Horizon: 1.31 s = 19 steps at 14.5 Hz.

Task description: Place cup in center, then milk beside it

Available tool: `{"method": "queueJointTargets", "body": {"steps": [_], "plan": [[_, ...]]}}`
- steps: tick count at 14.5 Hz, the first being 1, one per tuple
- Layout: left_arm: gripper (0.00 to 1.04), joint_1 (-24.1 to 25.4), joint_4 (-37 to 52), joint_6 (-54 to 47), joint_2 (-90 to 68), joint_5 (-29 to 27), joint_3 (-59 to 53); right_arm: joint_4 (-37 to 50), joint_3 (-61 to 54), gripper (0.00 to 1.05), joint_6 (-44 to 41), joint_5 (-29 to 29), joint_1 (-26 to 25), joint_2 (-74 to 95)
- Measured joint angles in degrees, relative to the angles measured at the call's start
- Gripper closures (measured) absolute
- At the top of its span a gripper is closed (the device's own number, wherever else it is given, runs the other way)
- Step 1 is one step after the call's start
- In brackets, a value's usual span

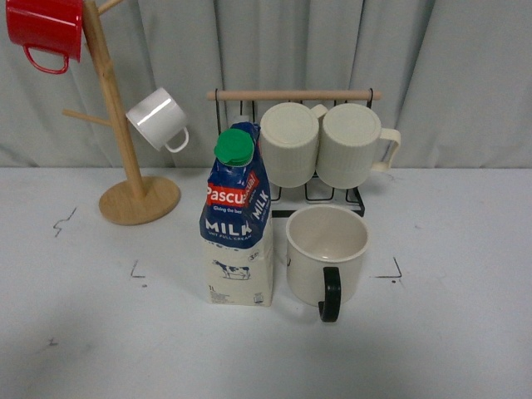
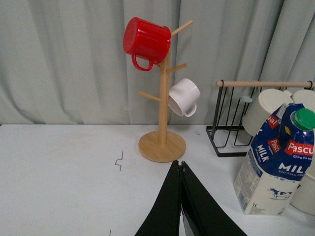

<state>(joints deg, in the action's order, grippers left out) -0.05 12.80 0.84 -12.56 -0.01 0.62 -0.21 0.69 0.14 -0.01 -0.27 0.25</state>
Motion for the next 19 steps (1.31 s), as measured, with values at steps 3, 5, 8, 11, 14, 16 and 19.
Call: {"method": "queueJointTargets", "body": {"steps": [3,5,8,11,14,16,19], "plan": [[1.03,0.0,-7.3,0.0,5.6,-0.02,0.13,0.02,0.0,0.06,0.0,0.0,0.0,0.0],[1.03,-0.02,-11.93,0.0,12.09,0.0,0.31,-0.02,0.0,0.06,0.0,0.0,0.0,0.0],[1.03,0.0,-12.94,0.0,12.09,0.0,0.02,0.04,0.0,0.06,-0.02,0.0,0.0,0.0],[0.82,0.0,-13.0,0.0,12.09,0.0,0.02,0.02,0.0,0.06,0.0,0.0,0.0,0.0],[0.46,0.0,-13.03,0.0,12.09,0.0,0.02,0.02,0.0,0.06,0.0,0.0,0.0,0.0],[0.21,0.0,-13.0,0.0,12.09,0.0,0.02,0.02,0.0,0.06,0.0,0.0,0.0,0.0],[0.07,0.0,-13.0,-0.04,12.09,0.0,0.02,0.02,0.0,0.06,0.0,0.0,0.0,0.0]]}}
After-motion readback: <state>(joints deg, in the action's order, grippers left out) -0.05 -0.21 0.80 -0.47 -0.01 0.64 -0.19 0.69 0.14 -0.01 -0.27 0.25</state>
